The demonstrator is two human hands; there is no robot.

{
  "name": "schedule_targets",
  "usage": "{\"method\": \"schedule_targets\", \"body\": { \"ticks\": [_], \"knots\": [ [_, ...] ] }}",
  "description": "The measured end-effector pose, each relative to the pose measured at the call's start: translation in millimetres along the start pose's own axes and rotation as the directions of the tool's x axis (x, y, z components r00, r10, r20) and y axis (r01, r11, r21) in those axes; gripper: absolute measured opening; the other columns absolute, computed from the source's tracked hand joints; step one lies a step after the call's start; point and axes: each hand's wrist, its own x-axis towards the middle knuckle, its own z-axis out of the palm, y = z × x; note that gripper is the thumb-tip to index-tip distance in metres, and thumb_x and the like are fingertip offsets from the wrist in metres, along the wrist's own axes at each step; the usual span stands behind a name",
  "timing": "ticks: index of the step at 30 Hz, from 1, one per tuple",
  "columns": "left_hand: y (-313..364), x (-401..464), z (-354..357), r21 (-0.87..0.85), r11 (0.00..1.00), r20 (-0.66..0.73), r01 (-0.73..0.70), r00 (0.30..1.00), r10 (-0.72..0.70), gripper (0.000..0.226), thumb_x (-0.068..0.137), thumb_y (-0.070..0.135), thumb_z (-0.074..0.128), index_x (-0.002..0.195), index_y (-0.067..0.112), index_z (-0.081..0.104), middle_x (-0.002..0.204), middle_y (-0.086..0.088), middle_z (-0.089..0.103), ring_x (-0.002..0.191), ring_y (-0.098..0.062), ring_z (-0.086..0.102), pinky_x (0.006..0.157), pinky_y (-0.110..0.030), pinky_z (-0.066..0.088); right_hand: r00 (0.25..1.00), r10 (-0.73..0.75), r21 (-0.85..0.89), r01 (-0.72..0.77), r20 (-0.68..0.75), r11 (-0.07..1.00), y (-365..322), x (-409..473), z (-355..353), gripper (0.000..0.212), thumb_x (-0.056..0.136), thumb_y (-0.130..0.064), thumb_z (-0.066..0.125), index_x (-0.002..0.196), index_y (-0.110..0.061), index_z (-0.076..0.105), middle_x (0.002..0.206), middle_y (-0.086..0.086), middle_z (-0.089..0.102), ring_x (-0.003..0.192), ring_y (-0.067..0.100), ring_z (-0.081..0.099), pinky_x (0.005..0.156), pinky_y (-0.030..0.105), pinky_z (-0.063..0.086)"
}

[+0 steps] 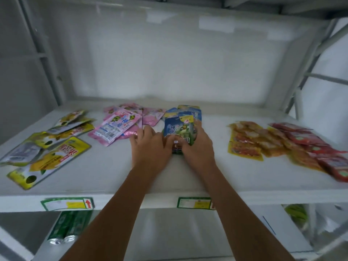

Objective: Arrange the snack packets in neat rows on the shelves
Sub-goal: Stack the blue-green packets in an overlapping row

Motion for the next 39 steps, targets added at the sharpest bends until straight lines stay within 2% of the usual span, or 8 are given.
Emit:
{"method": "schedule_targets", "body": {
  "ticks": [8, 12, 14, 17, 21, 28, 33, 39],
  "knots": [
    [-6.4, 14.7, -8.9, -0.484, 0.865, 0.082, 0.132, 0.991, -0.106, 0.05, 0.103, 0.063, 0.041, 0.126, 0.028, 0.068, 0.129, 0.0, 0.063, 0.129, -0.024, 0.052, 0.113, -0.047, 0.032, 0.996, -0.075, 0.23, 0.083, -0.041, 0.97, 4.0, -0.9, -11.5, 0.022, 0.098, -0.013, 0.066, 0.119, -0.019, 0.072, 0.107, -0.001, 0.075, 0.099, 0.014, 0.069, 0.08, 0.021, 0.052],
    [-7.8, 48.0, -20.6, -0.921, 0.328, 0.193, 0.21, 0.977, -0.087, 0.022, 0.108, 0.031, 0.055, 0.1, 0.017, 0.071, 0.09, 0.006, 0.077, 0.084, -0.009, 0.073, 0.074, -0.028, 0.055, 0.999, -0.042, 0.344, 0.04, -0.001, 0.938, -11.8, 13.7, -7.3, 0.02, 0.095, -0.026, 0.061, 0.097, -0.012, 0.074, 0.095, 0.004, 0.074, 0.086, 0.013, 0.069, 0.073, 0.026, 0.053],
    [-6.9, 66.9, -20.2, -0.954, 0.206, 0.196, 0.216, 0.974, -0.113, 0.017, 0.106, 0.019, 0.06, 0.093, 0.017, 0.07, 0.078, 0.006, 0.077, 0.07, -0.007, 0.074, 0.064, -0.026, 0.058, 0.999, -0.038, 0.386, 0.032, 0.01, 0.922, -24.9, 30.2, 1.5, 0.03, 0.1, -0.027, 0.06, 0.076, -0.01, 0.067, 0.074, 0.001, 0.068, 0.067, 0.005, 0.062, 0.064, 0.022, 0.048],
    [-2.9, 83.1, -4.3, -0.965, 0.181, 0.153, 0.192, 0.965, -0.213, 0.014, 0.104, 0.018, 0.063, 0.093, 0.018, 0.071, 0.084, -0.001, 0.078, 0.074, -0.018, 0.075, 0.069, -0.036, 0.061, 0.996, -0.084, 0.381, 0.094, -0.044, 0.92, -38.3, 49.3, 22.4, 0.023, 0.104, -0.022, 0.061, 0.081, -0.018, 0.062, 0.071, -0.013, 0.06, 0.063, -0.009, 0.057, 0.059, 0.006, 0.039],
    [-6.1, 87.0, 9.6, -0.981, 0.145, 0.083, 0.131, 0.951, -0.297, 0.008, 0.102, 0.012, 0.063, 0.097, 0.011, 0.068, 0.083, -0.003, 0.074, 0.068, -0.011, 0.07, 0.065, -0.03, 0.055, 0.978, -0.179, 0.278, 0.203, -0.108, 0.939, -27.1, 64.5, 43.8, 0.016, 0.105, -0.022, 0.06, 0.092, -0.013, 0.063, 0.077, -0.01, 0.063, 0.07, -0.009, 0.06, 0.062, 0.007, 0.04],
    [-0.1, 83.8, 9.8, -0.978, -0.012, 0.205, 0.206, 0.964, -0.168, 0.02, 0.103, 0.026, 0.063, 0.109, 0.011, 0.075, 0.087, 0.001, 0.08, 0.08, -0.015, 0.078, 0.064, -0.024, 0.059, 0.956, -0.182, 0.243, 0.237, -0.231, 0.94, -18.0, 78.0, 54.1, 0.034, 0.102, -0.045, 0.055, 0.083, -0.016, 0.058, 0.079, 0.002, 0.068, 0.078, 0.018, 0.068, 0.071, 0.035, 0.052],
    [-4.7, 85.6, 13.9, -0.973, 0.053, 0.22, 0.226, 0.971, -0.099, 0.016, 0.103, 0.02, 0.064, 0.109, 0.011, 0.075, 0.093, -0.004, 0.081, 0.085, -0.02, 0.079, 0.069, -0.029, 0.061, 0.956, -0.134, 0.361, 0.226, -0.262, 0.905, -17.4, 81.4, 53.6, 0.033, 0.105, -0.03, 0.06, 0.08, -0.01, 0.06, 0.074, -0.001, 0.069, 0.069, 0.007, 0.068, 0.063, 0.026, 0.053],
    [-5.0, 84.8, 14.2, -0.975, 0.036, 0.213, 0.218, 0.972, -0.103, 0.022, 0.102, 0.028, 0.066, 0.111, 0.011, 0.076, 0.096, -0.009, 0.081, 0.088, -0.025, 0.08, 0.075, -0.037, 0.062, 0.954, -0.185, 0.241, 0.242, -0.238, 0.94, -16.7, 84.2, 55.6, 0.028, 0.103, -0.035, 0.062, 0.085, -0.014, 0.068, 0.079, -0.007, 0.069, 0.075, 0.006, 0.067, 0.07, 0.026, 0.051]
  ]
}}
